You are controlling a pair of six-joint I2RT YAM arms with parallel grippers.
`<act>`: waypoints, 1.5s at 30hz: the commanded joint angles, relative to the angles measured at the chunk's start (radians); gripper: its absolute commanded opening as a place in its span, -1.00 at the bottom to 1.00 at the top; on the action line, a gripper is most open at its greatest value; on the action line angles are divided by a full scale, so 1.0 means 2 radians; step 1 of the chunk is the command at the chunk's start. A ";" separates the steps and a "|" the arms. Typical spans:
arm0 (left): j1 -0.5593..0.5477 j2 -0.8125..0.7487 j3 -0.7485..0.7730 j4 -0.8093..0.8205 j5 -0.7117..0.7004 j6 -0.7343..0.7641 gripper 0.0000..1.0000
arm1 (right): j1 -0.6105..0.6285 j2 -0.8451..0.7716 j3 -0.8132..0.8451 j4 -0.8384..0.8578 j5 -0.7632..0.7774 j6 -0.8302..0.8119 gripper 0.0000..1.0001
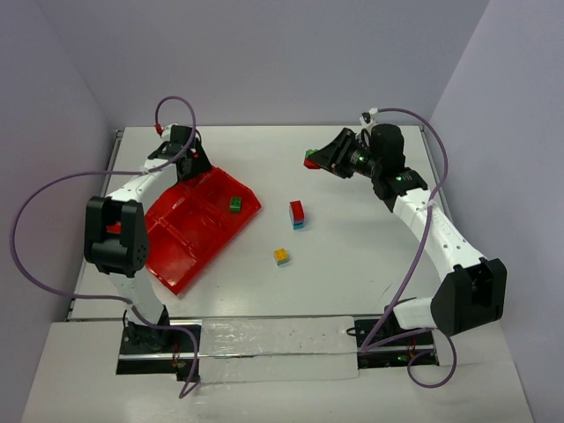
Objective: Sort the legos into containers by color
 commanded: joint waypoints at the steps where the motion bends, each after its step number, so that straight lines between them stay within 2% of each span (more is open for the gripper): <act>1: -0.001 -0.010 0.039 0.021 -0.014 0.012 0.99 | 0.001 -0.015 0.016 0.000 -0.003 -0.010 -1.00; 6: -0.018 -0.067 0.051 0.006 -0.022 0.029 0.99 | 0.004 -0.011 0.024 -0.001 -0.012 -0.017 -1.00; 9: -0.048 -0.123 0.048 0.015 0.028 0.055 0.95 | 0.009 -0.008 0.030 -0.001 -0.019 -0.027 -1.00; 11: -0.053 -0.153 0.044 0.026 0.113 0.067 0.86 | 0.013 -0.003 0.034 0.001 -0.029 -0.033 -1.00; 12: -0.053 -0.162 0.037 0.036 0.191 0.068 0.83 | 0.015 -0.001 0.036 0.001 -0.033 -0.038 -1.00; 14: -0.053 -0.174 0.030 0.055 0.264 0.063 0.80 | 0.018 0.002 0.037 0.002 -0.040 -0.042 -1.00; 16: -0.053 -0.184 0.015 0.079 0.394 0.048 0.79 | 0.022 0.002 0.036 0.004 -0.046 -0.047 -1.00; 18: -0.053 -0.187 -0.003 0.119 0.460 0.032 0.79 | 0.024 -0.003 0.031 0.010 -0.052 -0.049 -1.00; 22: -0.063 -0.191 -0.064 0.259 0.565 -0.080 0.79 | 0.028 -0.016 0.014 0.050 -0.076 -0.036 -1.00; 26: -0.085 -0.187 -0.102 0.367 0.590 -0.151 0.85 | 0.030 -0.018 0.000 0.115 -0.104 0.007 -1.00; 31: -0.099 -0.183 -0.128 0.451 0.594 -0.208 0.88 | 0.041 -0.009 -0.015 0.186 -0.137 0.054 -1.00; 40: -0.103 -0.174 -0.152 0.533 0.611 -0.256 0.80 | 0.058 -0.005 -0.020 0.216 -0.168 0.059 -1.00; 45: -0.103 -0.163 -0.159 0.580 0.622 -0.289 0.70 | 0.066 0.004 -0.008 0.195 -0.178 0.042 -1.00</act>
